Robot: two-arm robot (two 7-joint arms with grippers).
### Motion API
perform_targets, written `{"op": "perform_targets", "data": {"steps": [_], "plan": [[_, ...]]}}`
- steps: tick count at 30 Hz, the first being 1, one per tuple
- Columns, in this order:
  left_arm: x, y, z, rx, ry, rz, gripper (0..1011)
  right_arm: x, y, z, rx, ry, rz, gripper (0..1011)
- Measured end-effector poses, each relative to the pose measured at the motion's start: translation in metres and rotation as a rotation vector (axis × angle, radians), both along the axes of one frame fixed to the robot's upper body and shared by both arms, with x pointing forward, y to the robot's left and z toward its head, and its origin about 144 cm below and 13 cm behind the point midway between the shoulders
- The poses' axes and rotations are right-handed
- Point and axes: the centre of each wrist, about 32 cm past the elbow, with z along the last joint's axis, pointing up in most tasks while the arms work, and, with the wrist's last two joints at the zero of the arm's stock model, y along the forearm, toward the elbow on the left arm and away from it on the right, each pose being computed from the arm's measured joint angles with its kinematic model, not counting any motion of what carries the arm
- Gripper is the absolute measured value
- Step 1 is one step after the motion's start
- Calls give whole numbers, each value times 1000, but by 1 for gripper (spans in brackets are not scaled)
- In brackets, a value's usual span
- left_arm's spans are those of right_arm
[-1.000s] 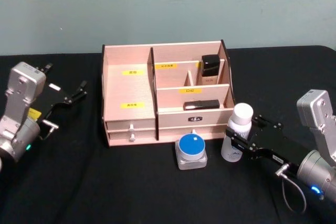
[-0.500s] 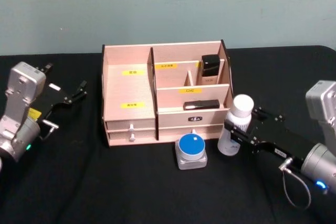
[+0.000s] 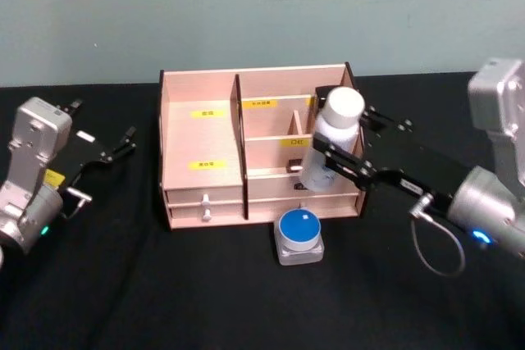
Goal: Pick up the facial cleanser and watermelon frost from the table and place them into the tiered storage box.
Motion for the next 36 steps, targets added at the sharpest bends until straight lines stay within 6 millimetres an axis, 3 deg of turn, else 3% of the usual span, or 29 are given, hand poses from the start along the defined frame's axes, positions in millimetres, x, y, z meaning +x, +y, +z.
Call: {"op": "perform_targets", "data": {"steps": [17,36], "plan": [[0,0,0,0,0,0,1010,69,50,8,-31,-61,8,594],[0,0,0,0,0,0,1010,99,56,-6,-40,-54,-68,593]]}}
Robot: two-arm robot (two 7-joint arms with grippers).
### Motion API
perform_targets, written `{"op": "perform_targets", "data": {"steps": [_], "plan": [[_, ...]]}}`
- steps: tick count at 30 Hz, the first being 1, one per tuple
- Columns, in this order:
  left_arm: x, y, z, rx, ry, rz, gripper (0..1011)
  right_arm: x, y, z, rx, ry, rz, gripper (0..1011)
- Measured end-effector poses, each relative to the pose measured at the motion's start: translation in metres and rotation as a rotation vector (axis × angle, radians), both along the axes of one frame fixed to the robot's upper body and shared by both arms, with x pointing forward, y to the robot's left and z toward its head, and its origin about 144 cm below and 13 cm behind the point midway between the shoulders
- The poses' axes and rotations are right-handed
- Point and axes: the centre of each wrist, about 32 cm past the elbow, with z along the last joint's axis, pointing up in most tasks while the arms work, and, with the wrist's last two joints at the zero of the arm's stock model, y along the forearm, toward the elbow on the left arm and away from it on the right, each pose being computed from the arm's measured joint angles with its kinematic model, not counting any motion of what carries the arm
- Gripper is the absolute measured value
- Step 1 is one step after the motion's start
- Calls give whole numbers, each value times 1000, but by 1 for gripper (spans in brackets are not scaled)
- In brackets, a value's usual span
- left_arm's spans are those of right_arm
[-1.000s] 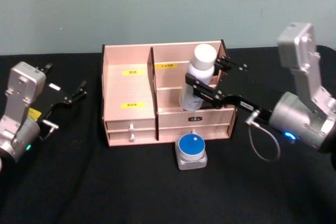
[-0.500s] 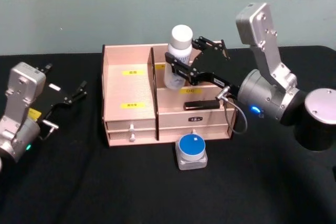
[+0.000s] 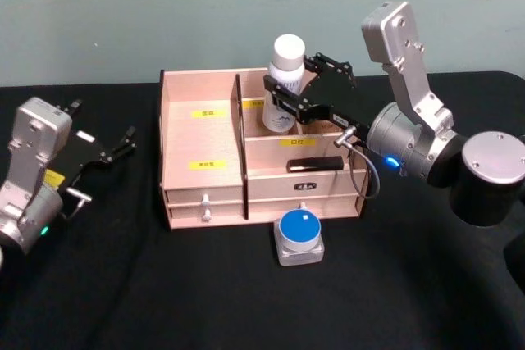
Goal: Pick up the facial cleanser and watermelon frost from the table and place them into the tiered storage box.
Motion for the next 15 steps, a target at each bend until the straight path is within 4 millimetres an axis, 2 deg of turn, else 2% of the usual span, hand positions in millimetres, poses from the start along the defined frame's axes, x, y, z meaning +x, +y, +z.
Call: {"op": "perform_targets", "data": {"steps": [15], "plan": [[0,0,0,0,0,0,1010,8,5,-4,-6,12,0,594]]}}
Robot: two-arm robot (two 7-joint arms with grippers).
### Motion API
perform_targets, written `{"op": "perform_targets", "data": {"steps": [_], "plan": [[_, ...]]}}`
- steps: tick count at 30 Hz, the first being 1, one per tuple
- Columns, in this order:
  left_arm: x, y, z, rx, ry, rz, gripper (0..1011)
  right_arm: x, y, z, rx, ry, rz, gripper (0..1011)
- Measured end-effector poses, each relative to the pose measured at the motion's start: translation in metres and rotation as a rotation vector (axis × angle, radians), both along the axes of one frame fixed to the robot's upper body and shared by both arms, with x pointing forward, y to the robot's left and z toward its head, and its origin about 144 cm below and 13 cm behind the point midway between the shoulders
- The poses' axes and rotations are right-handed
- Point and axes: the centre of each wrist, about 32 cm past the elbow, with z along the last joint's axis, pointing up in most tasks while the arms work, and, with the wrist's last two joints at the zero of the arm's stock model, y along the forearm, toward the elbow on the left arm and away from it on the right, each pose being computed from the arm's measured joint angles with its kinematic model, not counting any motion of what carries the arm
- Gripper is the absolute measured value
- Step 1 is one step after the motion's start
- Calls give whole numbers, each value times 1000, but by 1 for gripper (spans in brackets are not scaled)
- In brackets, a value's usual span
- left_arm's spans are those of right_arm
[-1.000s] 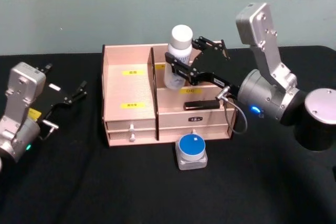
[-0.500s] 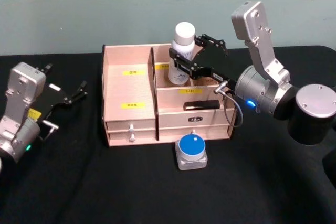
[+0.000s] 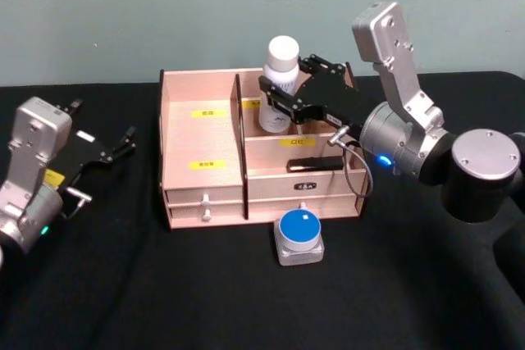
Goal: Pick up the facial cleanser and watermelon frost from the table and place them into the tiered storage box.
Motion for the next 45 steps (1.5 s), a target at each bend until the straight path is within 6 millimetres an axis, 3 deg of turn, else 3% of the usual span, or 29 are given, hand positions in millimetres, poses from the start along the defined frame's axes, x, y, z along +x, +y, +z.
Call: {"op": "perform_targets", "data": {"steps": [29,41,45], "plan": [[0,0,0,0,0,0,1010,10,3,-28,-28,118,4,593],[0,0,0,0,0,0,1010,10,3,-29,-30,124,2,593],[0,0,0,0,0,0,1010,10,3,-29,-30,123,3,689]]}}
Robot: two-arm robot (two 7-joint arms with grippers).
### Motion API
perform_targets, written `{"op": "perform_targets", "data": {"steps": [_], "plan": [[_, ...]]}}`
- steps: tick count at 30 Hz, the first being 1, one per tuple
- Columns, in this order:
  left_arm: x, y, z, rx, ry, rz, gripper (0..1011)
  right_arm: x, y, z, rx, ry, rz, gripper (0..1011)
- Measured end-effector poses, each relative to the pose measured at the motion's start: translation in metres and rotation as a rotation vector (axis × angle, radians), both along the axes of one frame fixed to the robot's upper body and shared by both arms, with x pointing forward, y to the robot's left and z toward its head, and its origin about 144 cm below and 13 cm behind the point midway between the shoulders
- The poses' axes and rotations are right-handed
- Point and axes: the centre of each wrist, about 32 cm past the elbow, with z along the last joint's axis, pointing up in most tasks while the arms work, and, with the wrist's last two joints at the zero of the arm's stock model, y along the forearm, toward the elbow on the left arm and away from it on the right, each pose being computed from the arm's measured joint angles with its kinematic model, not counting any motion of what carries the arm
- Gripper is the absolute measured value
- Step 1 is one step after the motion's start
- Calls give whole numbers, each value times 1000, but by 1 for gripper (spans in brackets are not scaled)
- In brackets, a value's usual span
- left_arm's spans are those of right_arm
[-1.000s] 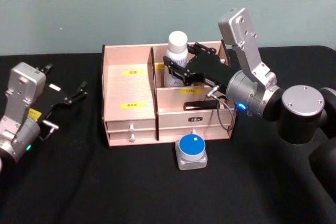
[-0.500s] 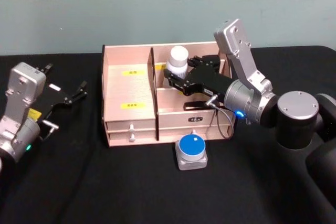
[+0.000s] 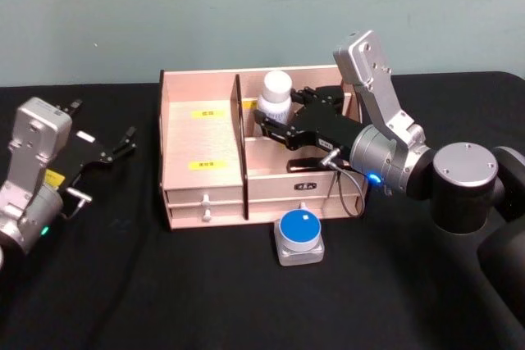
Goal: Pick up the facial cleanser and watermelon frost from the table and place them into the tiered storage box.
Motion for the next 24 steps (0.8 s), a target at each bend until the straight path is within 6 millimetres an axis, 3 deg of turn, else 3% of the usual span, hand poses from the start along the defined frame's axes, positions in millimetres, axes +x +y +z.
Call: {"op": "perform_targets", "data": {"steps": [11,20,24], "plan": [[0,0,0,0,0,0,1010,-3,-5,10,20,-64,-9,1002],[0,0,0,0,0,0,1010,-16,-8,27,16,-100,14,1002],[0,0,0,0,0,0,1010,-32,-12,38,15,-100,27,1003]]}}
